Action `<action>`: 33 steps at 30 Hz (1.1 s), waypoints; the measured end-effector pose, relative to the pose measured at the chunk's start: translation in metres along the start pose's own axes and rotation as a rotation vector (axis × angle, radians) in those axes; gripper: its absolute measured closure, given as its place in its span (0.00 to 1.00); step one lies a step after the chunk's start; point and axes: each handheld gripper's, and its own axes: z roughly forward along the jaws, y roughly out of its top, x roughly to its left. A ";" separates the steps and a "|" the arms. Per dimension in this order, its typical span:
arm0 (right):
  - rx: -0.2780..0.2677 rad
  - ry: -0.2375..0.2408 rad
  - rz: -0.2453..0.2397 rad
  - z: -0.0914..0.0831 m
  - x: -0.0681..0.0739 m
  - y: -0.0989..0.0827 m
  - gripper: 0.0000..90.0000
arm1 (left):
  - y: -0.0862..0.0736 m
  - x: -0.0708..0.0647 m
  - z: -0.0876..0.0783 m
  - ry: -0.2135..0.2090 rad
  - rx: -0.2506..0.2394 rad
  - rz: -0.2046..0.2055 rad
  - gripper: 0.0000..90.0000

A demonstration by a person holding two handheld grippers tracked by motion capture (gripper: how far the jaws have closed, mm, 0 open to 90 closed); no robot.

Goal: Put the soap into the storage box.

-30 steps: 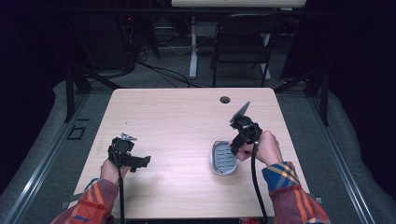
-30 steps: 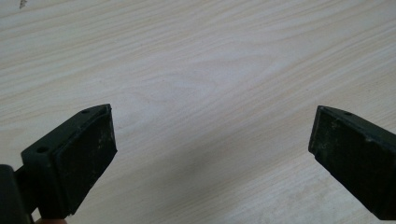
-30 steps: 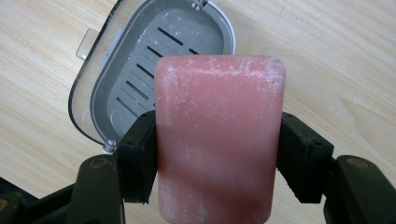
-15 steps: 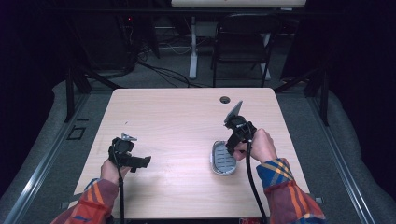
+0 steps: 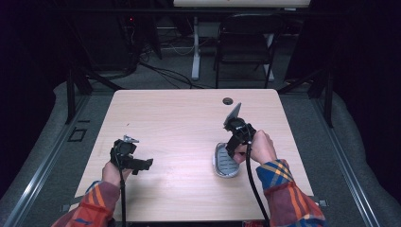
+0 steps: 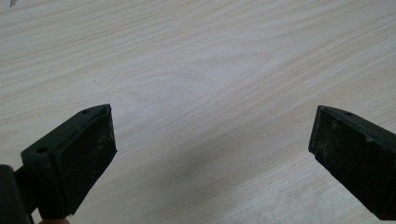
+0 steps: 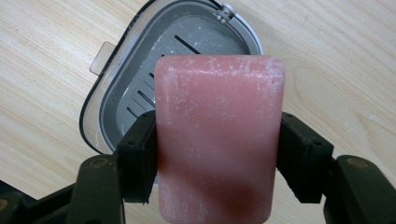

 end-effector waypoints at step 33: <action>0.068 -0.021 0.012 0.015 0.021 0.017 0.41 | -0.001 0.001 -0.002 -0.001 -0.012 0.000 0.01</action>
